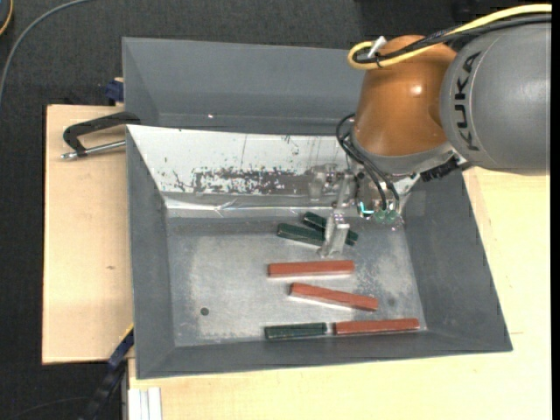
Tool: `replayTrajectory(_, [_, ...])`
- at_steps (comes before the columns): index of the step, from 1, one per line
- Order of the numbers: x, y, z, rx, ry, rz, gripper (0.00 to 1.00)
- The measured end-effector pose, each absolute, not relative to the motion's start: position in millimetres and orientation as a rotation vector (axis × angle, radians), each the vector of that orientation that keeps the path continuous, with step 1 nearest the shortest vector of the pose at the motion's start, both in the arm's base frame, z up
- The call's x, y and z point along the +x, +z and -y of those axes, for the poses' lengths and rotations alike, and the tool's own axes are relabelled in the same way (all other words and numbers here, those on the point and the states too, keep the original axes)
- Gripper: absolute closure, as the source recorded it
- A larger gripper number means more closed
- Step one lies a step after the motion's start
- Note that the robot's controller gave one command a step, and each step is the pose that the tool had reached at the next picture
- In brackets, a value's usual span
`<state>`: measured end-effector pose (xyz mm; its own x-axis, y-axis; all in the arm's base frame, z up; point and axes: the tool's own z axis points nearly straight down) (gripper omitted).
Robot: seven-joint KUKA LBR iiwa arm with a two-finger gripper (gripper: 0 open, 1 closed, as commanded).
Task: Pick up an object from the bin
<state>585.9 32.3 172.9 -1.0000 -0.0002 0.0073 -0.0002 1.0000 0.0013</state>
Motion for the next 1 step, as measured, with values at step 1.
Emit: replayTrajectory(1, [593.1, 69.4, -19.7, 0.342, -0.003, 3.12, 0.0])
